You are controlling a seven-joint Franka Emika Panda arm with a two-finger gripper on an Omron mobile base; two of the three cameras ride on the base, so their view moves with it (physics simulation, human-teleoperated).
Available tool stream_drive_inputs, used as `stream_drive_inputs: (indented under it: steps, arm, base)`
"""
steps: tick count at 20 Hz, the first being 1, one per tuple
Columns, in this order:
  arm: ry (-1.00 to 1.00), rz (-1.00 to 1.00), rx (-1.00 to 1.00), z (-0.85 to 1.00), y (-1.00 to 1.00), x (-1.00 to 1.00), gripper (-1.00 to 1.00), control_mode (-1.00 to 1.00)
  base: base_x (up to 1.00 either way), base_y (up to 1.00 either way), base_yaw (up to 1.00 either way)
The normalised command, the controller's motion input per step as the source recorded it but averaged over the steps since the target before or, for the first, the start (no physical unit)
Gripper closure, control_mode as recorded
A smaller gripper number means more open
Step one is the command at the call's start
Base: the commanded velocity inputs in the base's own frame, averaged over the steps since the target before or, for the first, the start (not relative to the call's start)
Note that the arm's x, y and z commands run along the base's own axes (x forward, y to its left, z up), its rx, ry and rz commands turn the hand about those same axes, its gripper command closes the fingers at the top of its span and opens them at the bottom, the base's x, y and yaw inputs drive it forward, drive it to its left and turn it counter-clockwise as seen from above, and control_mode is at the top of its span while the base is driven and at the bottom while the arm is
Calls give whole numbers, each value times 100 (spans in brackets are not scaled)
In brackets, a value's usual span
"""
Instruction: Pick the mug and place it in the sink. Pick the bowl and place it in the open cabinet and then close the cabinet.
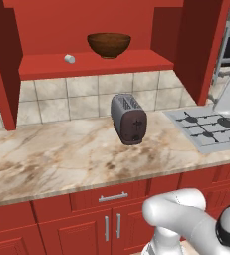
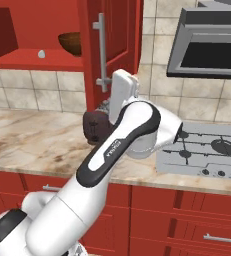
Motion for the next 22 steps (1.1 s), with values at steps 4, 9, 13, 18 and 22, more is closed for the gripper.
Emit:
stream_drive_inputs:
  steps: [4,9,13,18,22]
  arm:
    - [-13,-2,-2,2,81,-9,-100,-100]
    - [-15,-6,-6,2,87,-10,-100,-100]
    - [-15,-11,-8,6,80,-3,-100,-100]
    - [-5,-17,-12,19,24,78,-100,-100]
    - [-2,-18,-13,24,10,100,-100,-100]
  base:
    - [0,0,0]
    - [0,0,0]
    - [0,0,0]
    - [0,0,0]
    - [0,0,0]
